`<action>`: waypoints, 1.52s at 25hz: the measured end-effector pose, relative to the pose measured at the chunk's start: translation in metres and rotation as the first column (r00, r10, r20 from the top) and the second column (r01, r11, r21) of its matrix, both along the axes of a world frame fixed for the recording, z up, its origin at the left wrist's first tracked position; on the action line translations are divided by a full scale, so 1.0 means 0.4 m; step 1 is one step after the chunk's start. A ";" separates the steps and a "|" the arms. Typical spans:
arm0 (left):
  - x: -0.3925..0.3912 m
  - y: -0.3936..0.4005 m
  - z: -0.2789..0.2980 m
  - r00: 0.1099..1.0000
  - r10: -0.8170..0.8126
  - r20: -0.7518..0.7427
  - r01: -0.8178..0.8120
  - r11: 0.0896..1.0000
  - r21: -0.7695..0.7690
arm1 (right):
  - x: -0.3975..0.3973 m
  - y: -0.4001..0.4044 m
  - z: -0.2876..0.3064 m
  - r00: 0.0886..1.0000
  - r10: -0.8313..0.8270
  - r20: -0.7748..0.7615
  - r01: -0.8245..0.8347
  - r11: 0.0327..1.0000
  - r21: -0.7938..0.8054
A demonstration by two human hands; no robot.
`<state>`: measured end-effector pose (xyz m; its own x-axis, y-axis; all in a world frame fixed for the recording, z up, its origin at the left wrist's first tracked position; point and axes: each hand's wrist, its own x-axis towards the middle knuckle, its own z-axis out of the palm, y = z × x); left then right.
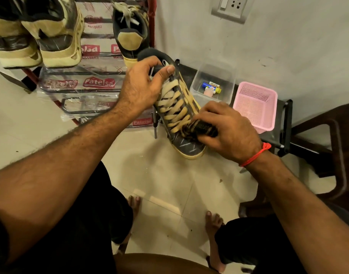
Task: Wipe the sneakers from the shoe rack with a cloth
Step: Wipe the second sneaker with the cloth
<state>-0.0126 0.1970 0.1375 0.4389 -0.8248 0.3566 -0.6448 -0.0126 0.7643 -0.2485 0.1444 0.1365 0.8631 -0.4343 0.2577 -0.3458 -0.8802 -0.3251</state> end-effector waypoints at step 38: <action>-0.020 0.018 0.033 0.931 0.353 0.090 -0.362 0.923 0.130 | 0.055 0.085 -0.060 0.991 -0.137 0.004 0.134 0.961 -0.241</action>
